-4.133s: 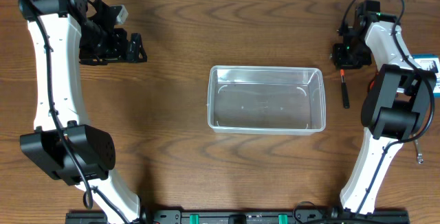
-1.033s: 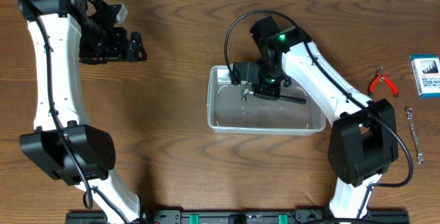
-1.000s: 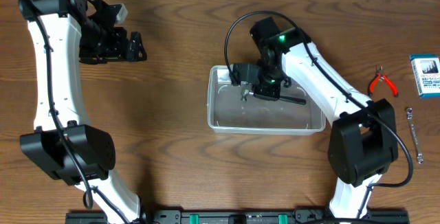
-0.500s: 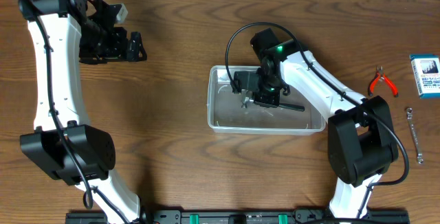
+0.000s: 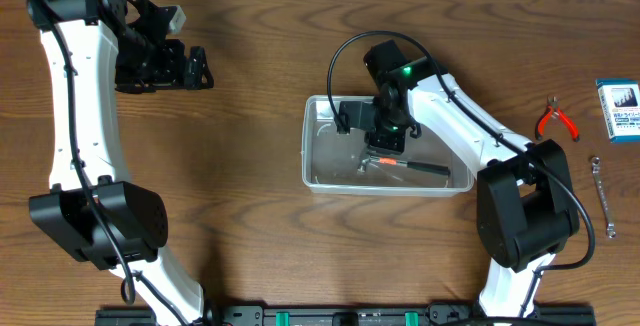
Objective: Pack container
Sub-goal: 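Open the right gripper, release the hammer and lift away rightward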
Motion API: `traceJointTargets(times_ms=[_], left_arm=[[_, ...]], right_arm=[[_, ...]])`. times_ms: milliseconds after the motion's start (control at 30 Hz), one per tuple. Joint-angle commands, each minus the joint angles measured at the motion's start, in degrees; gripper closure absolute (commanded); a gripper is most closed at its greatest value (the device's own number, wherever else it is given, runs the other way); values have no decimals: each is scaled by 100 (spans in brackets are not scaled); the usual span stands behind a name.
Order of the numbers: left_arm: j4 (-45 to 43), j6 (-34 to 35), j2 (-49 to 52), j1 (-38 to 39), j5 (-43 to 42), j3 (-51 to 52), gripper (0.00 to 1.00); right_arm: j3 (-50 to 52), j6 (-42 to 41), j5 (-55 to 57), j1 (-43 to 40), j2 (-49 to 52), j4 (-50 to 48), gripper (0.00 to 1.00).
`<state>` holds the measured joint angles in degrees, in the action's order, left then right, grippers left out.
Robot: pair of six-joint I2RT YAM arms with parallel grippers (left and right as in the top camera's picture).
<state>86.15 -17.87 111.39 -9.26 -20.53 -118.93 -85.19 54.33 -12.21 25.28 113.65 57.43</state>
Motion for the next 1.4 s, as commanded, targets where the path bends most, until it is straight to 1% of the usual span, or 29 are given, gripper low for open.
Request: traceJointTargets(times_ms=[0,33,67,100,133,167,267,367,500,633,733,900,1067,1133,1233,1300,1367], left_arm=[[17,-33,37,2,70,-17,2],[17,-33,37,2,70,-17,2],[17,-33,37,2,70,-17,2],[17,-33,37,2,70,-17,2],[17,-33,37,2,70,-17,2],[15,-33,37,2,70,-17,2],[15,-33,37,2,70,-17,2],[17,-33,37,2,70,-17,2],[37,-33,37,2,70,-17,2],[151,-31,37,2,70,-17,2],[210,-33,37,2,70,-17,2],[214,-31,37,2,70,-17,2],[251,-28,37,2,68,-17,2],[264,-28,37,2,68,-17,2],[260,-31,37,2,68,-17,2],[258,-31,37,2,68,-17,2],[258,-31,37,2,68,-17,2]], right_arm=[[0,-216,-164,96,-11,-46,66],[-15,-280,-166,98,-13,-46,54],[-55,-380,-168,101,-17,-46,40],[-90,-444,-175,105,-17,-46,24],[-146,-522,-177,105,-17,-46,5],[-208,-581,-177,105,-17,-46,1],[-507,-831,-181,105,-22,-20,1],[-1012,-1228,-267,105,-85,105,1],[-2039,-1856,-249,96,-315,535,1],[-2986,-2341,348,-35,-673,1220,1],[-3464,-2627,841,-291,-1095,1781,1],[-3595,-3316,1071,-1054,-1976,2291,1],[-3595,-3995,1016,-2369,-2599,2914,1],[-3595,-4413,715,-2859,-2730,3117,1],[-3595,-4981,-111,-3283,-2820,3355,1],[-3593,-5023,-474,-3388,-2824,3309,1],[-3587,-5152,-400,-3399,-2796,3104,1]])
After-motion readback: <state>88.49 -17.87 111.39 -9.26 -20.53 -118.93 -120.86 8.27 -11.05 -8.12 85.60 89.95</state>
